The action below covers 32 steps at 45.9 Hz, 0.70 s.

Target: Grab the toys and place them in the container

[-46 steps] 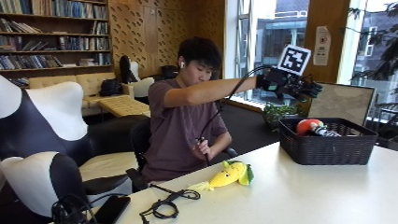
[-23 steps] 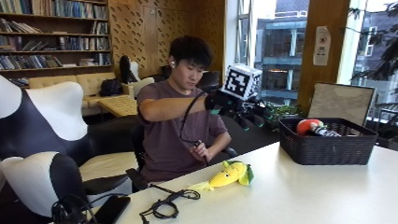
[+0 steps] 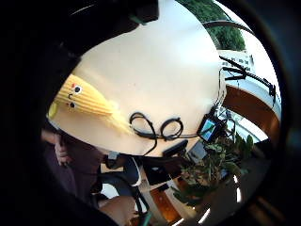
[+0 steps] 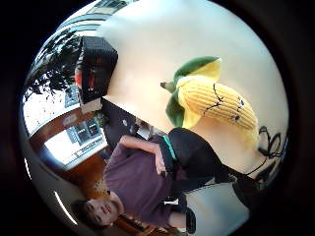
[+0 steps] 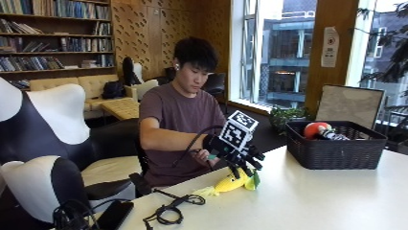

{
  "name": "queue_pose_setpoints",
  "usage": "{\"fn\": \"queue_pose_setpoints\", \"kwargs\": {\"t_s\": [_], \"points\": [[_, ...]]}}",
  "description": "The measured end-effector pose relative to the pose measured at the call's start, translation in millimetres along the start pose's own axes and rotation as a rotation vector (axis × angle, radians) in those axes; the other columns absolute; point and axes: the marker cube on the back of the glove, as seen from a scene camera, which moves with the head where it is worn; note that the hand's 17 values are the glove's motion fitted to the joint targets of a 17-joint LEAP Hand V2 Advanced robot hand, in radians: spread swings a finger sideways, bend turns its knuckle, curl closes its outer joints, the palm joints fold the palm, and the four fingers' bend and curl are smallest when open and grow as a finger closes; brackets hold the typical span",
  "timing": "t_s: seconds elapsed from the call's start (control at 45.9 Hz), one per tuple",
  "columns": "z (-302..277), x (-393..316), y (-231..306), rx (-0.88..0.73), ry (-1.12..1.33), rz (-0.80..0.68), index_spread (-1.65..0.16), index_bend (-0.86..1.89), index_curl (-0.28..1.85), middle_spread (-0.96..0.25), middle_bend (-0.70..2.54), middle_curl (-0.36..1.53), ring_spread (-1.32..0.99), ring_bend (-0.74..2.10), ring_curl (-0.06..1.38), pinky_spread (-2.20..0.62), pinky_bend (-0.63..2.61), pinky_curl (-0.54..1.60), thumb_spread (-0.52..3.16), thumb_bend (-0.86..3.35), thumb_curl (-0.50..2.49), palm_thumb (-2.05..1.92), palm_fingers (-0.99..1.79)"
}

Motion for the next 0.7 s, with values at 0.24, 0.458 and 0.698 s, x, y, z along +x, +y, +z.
{"fn": "queue_pose_setpoints", "kwargs": {"t_s": [0.24,0.458,0.698], "points": [[67,-13,-12,-0.069,-0.003,0.010,-0.20,0.01,0.08,0.07,0.11,0.18,0.07,0.25,0.42,0.06,0.99,0.36,1.21,-0.02,0.34,0.10,-0.31],[83,-11,-17,-0.028,-0.031,-0.025,-0.19,0.02,0.07,0.08,0.12,0.18,0.06,0.31,0.43,0.04,1.02,0.36,1.21,-0.02,0.34,0.08,-0.29],[93,-15,-20,0.058,-0.006,0.019,-0.18,0.02,0.06,0.07,0.16,0.20,0.04,0.42,0.46,0.03,1.04,0.37,1.21,-0.02,0.34,0.08,-0.21]]}}
